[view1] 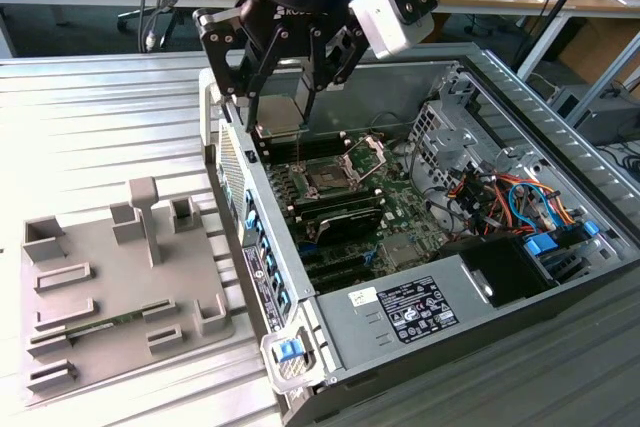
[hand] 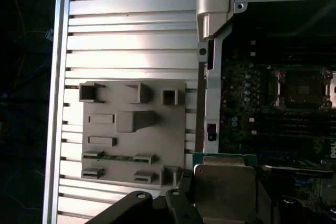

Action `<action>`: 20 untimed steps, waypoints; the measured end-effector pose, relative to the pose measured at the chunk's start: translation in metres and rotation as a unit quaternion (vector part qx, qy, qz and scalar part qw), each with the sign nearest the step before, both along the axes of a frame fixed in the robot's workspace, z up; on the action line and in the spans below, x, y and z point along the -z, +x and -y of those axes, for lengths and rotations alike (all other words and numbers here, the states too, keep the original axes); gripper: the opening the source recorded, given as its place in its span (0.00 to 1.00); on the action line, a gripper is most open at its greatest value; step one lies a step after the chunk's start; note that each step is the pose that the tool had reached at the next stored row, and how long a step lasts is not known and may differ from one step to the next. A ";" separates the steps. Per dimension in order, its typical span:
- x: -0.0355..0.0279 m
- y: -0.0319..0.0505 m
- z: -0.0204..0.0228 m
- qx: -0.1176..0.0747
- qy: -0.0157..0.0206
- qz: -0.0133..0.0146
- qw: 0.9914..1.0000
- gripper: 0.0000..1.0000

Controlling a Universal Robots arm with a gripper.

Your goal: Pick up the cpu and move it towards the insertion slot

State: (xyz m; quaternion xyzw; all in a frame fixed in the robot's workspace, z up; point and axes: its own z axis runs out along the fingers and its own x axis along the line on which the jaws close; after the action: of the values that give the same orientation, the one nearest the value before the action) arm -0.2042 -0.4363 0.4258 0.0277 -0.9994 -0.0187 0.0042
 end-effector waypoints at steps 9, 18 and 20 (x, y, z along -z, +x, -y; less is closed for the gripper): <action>0.0001 0.0081 -0.0001 0.000 0.000 0.000 1.000 0.55; 0.0002 0.0196 -0.0003 0.000 0.000 0.000 1.000 0.55; 0.0002 0.0216 -0.0003 0.000 0.000 0.000 1.000 0.55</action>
State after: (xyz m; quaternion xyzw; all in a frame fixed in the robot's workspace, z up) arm -0.1826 -0.4360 0.4256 0.0278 -0.9994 -0.0187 0.0043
